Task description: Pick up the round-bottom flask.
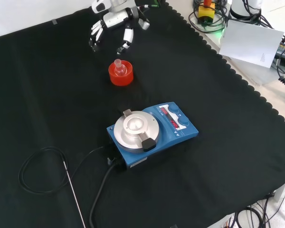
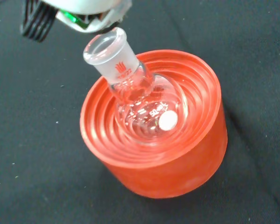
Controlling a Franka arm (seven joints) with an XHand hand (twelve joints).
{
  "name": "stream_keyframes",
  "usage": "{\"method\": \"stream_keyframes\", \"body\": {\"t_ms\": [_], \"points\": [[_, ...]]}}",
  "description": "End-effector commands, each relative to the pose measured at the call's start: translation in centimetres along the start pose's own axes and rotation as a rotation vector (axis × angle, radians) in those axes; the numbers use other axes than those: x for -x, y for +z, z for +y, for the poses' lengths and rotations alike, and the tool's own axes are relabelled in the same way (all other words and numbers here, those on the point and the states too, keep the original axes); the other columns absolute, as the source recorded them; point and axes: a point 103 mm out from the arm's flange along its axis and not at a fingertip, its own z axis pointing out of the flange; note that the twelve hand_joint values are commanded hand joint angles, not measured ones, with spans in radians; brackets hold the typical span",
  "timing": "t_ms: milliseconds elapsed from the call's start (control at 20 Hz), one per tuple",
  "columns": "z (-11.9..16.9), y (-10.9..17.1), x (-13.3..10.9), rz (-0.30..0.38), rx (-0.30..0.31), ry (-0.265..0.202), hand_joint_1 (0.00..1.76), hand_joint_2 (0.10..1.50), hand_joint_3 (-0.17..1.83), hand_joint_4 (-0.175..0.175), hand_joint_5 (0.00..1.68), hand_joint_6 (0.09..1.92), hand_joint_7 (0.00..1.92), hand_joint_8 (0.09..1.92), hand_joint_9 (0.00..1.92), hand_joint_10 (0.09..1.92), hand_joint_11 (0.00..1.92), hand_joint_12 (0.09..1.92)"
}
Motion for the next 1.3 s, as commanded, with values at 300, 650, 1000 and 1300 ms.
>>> {"method": "stream_keyframes", "body": {"t_ms": [300, 650, 1000, 1300], "points": [[-2.8, 2.0, -1.5, 0.114, -0.057, -0.043, 0.87, 0.62, 0.67, -0.048, 0.67, 0.12, 0.30, 0.68, 0.52, 0.67, 0.23, 1.38], [-3.1, 4.5, -2.3, 0.070, -0.091, -0.056, 0.86, 0.61, 0.66, -0.047, 0.63, 0.12, 0.29, 0.68, 0.53, 0.66, 0.23, 1.38], [-2.2, 4.4, -2.0, 0.040, 0.005, -0.030, 0.89, 0.55, 0.63, -0.048, 0.59, 0.11, 0.29, 0.68, 0.53, 0.66, 0.23, 1.38], [-1.2, 4.5, -1.3, 0.040, 0.029, -0.016, 0.90, 0.54, 0.62, -0.050, 0.59, 0.11, 0.29, 0.68, 0.52, 0.66, 0.22, 1.38]]}}
